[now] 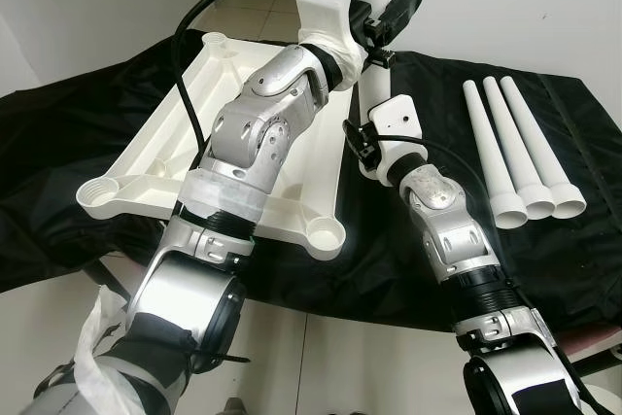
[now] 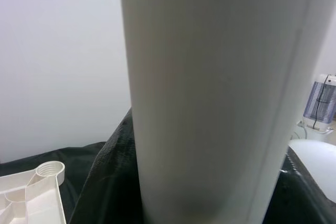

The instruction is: Building children table

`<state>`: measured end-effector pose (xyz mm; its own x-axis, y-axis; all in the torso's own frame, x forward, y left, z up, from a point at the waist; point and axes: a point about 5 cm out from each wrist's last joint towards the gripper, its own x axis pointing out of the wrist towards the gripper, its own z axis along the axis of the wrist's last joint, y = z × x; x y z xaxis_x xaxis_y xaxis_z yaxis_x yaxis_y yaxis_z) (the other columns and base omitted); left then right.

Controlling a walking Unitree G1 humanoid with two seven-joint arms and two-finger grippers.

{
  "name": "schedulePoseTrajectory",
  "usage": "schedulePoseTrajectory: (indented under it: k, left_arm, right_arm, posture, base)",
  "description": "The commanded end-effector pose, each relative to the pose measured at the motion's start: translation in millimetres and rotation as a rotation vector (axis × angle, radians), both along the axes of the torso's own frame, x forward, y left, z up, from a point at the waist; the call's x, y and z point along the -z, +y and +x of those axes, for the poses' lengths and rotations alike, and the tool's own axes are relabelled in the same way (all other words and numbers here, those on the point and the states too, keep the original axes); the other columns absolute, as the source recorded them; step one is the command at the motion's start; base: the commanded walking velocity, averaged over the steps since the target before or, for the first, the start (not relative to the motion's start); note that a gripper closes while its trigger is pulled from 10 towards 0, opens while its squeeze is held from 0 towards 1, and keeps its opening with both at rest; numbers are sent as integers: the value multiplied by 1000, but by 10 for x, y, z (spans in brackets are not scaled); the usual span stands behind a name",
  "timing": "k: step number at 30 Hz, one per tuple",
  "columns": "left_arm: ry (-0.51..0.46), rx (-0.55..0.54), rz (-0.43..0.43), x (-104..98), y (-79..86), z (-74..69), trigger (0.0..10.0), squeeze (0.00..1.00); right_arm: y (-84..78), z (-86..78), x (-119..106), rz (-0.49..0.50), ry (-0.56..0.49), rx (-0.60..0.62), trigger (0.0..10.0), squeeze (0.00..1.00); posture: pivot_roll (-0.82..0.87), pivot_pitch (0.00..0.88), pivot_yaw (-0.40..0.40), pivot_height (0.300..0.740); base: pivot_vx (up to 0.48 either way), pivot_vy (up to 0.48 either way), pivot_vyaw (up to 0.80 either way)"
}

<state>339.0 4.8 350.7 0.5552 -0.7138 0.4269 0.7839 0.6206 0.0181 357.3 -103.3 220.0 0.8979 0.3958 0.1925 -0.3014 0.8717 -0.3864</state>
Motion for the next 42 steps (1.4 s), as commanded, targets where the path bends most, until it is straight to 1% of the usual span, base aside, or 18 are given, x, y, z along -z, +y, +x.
schedulePoseTrajectory:
  k: [1,2,3,8,10,12,15,16,22,25,28,29,30,31,33,35,38,42]
  left_arm:
    - [-35,58,-2,-61,-94,-97,10000,0]
    - [-35,58,-2,-61,-94,-97,10000,0]
    - [-33,92,-7,-50,-111,-123,10000,1000]
    - [-31,114,-3,-34,-118,-139,10000,1000]
    - [-15,148,-9,4,-79,-152,10000,1000]
    - [-15,148,-9,4,-79,-152,10000,1000]
    - [-24,163,-9,28,-21,-182,10000,1000]
    - [-25,169,-16,35,7,-197,10000,0]
    - [-28,124,-44,74,162,-187,10000,0]
    - [-29,99,-41,98,217,-178,10000,0]
    - [26,-18,-2,313,372,-80,10000,0]
    - [26,-18,-2,313,372,-80,10000,0]
    - [80,-73,40,505,426,-19,10000,0]
    - [97,-92,60,588,446,-1,10000,0]
    - [104,-102,72,633,458,5,10000,0]
    - [148,-128,149,926,525,18,10000,0]
    - [178,-131,162,1025,555,18,10000,0]
    - [214,-126,279,1315,656,-9,10000,0]
  right_arm:
    - [24,-3,31,36,24,0,0,0]
    - [24,-3,31,36,24,0,0,0]
    - [21,-2,32,82,33,17,10000,0]
    - [29,-4,34,132,45,24,10000,0]
    - [33,-17,59,238,73,48,10000,0]
    - [33,-17,59,238,73,48,10000,0]
    - [-9,-32,79,313,85,87,10000,0]
    - [-50,-36,90,347,91,111,10000,0]
    - [-189,-67,138,461,117,167,10000,0]
    - [-225,-82,151,486,123,176,10000,0]
    - [-332,-130,168,553,113,211,10000,0]
    - [-332,-130,168,553,113,211,10000,0]
    - [-379,-147,163,569,102,231,10000,0]
    - [-396,-154,159,571,95,239,10000,0]
    - [-406,-159,156,573,92,243,10000,0]
    - [-476,-177,118,575,53,269,10000,0]
    - [-497,-184,102,576,43,270,10000,0]
    - [-554,-209,61,574,18,277,10000,0]
  posture:
    - [9,2,-23,740]
    - [9,2,-23,740]
    - [7,2,-16,740]
    - [5,3,-14,740]
    - [2,5,-9,740]
    - [2,5,-9,740]
    - [3,10,-10,740]
    - [4,11,-13,740]
    - [4,15,-16,740]
    - [4,14,-17,740]
    - [7,16,-15,740]
    - [7,16,-15,740]
    - [6,16,-13,740]
    - [5,15,-12,740]
    - [5,15,-12,740]
    - [0,14,-8,740]
    - [0,14,-8,740]
    - [-7,11,-6,740]
  base:
    - [0,0,0]
    - [0,0,0]
    - [0,0,0]
    - [0,0,0]
    - [0,0,0]
    - [0,0,0]
    - [0,0,0]
    - [0,0,0]
    - [0,0,0]
    - [0,0,0]
    - [0,0,0]
    - [0,0,0]
    - [0,0,0]
    - [0,0,0]
    - [0,0,0]
    - [0,0,0]
    - [0,0,0]
    - [0,0,0]
